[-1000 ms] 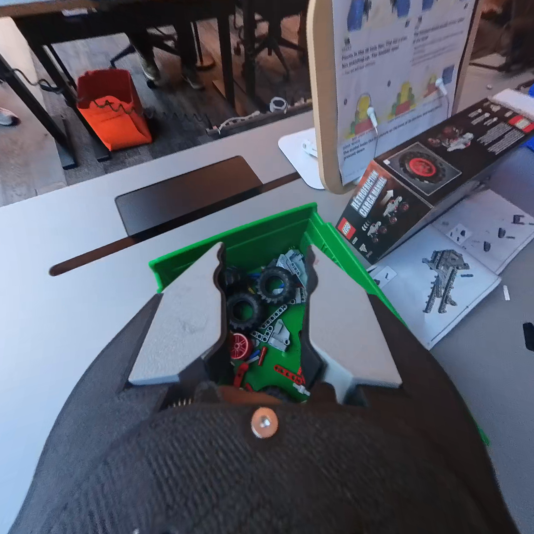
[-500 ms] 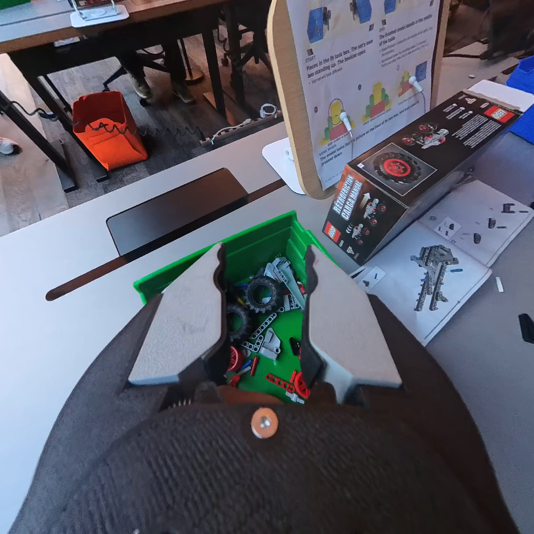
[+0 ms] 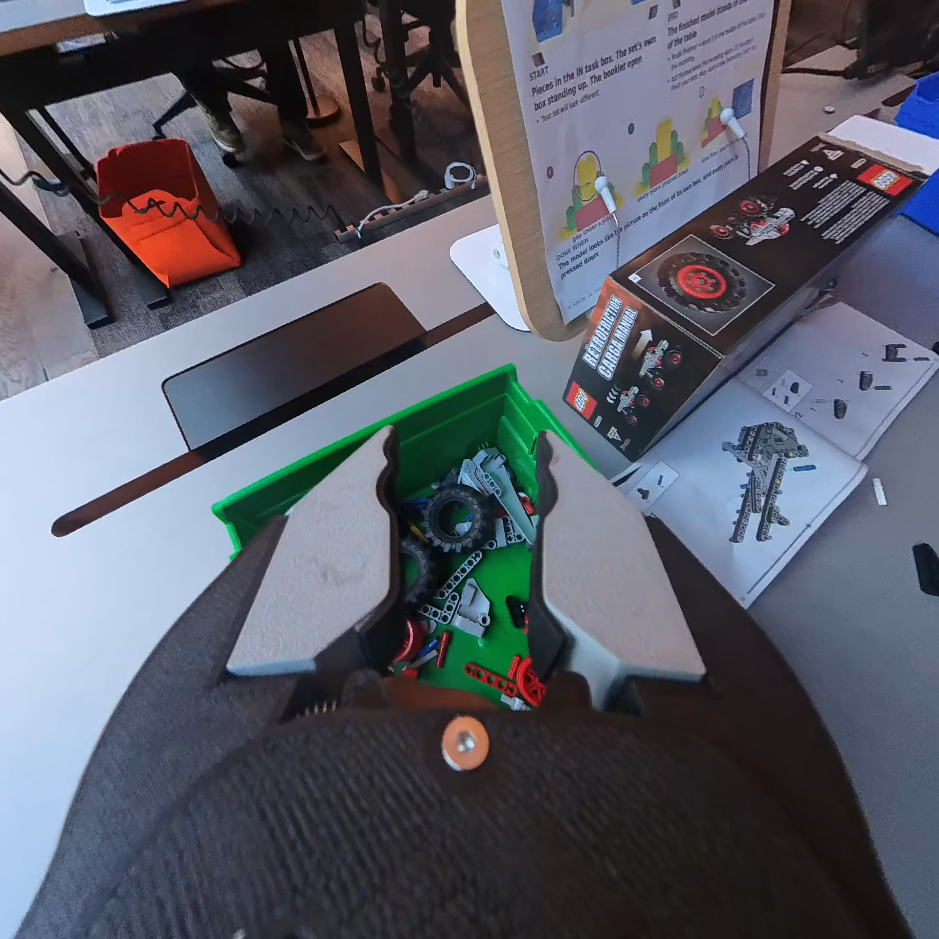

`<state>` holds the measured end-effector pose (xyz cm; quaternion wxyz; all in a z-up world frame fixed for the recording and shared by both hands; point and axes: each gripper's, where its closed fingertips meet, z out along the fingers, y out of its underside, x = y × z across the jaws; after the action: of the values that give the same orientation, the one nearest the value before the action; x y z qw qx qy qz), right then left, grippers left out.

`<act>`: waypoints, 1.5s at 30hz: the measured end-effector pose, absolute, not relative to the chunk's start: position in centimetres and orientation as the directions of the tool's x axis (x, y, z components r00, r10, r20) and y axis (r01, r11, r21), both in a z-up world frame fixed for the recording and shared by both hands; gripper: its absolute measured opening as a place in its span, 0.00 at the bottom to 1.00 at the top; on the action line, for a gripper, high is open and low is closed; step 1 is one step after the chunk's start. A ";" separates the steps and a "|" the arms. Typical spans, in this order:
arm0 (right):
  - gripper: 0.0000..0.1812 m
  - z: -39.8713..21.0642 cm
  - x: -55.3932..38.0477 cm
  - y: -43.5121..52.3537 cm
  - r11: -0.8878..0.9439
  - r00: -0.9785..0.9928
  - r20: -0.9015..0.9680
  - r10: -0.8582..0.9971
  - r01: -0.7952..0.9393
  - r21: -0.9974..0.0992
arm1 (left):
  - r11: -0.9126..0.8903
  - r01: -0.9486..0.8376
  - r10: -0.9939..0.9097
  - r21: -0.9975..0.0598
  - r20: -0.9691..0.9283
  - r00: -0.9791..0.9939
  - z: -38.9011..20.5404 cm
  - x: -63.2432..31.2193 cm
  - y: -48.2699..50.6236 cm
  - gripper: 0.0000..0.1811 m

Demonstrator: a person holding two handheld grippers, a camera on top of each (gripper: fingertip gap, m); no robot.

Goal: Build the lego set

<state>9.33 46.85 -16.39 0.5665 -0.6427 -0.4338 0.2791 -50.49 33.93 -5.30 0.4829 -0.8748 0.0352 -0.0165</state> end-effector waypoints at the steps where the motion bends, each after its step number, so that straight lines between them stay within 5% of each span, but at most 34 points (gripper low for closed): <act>1: 0.28 -16.4 9.4 46.9 0.018 0.469 0.132 0.873 0.239 -0.971 | -0.533 -0.036 -0.076 -0.846 0.005 0.997 -5.4 -50.5 33.9 0.28; 45: 0.27 -16.5 9.0 46.4 0.043 0.439 0.154 0.885 0.252 -0.967 | -0.419 0.065 0.013 -0.906 0.065 0.998 -3.2 -52.6 34.1 0.26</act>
<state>9.01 46.42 -16.46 0.5654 -0.6324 -0.4494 0.2801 -52.57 34.07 -3.19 0.5384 -0.8420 -0.0231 -0.0239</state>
